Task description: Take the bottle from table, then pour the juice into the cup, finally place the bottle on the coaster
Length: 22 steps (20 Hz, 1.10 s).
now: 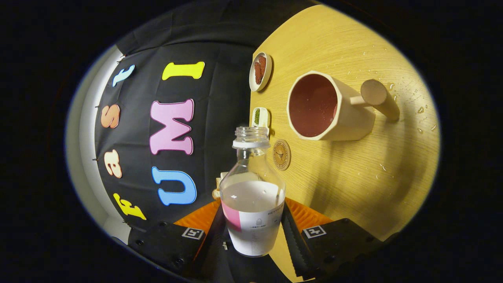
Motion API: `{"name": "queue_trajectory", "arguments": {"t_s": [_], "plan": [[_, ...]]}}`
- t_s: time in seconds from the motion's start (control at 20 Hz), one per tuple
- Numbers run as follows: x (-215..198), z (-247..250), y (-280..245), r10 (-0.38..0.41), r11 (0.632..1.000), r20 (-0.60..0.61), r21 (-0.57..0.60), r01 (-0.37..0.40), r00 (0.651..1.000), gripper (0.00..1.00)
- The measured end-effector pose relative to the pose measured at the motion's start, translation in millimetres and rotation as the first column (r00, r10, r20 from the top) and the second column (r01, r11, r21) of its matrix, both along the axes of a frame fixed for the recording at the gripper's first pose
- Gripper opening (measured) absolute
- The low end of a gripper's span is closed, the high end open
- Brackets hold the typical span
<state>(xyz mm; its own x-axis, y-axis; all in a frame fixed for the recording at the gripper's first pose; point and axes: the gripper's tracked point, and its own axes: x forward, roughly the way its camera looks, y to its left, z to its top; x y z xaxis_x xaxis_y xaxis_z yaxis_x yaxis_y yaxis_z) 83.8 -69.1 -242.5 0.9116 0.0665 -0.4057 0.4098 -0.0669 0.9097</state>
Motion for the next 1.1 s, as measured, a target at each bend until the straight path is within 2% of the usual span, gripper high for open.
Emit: {"name": "queue_trajectory", "arguments": {"t_s": [0.35,1.1], "plan": [[3,2,-7,-0.081,0.992,-0.003,0.098,0.081,0.997,0.76],[8,-3,-23,-0.18,0.958,-0.016,0.222,0.179,0.984,0.76]]}}
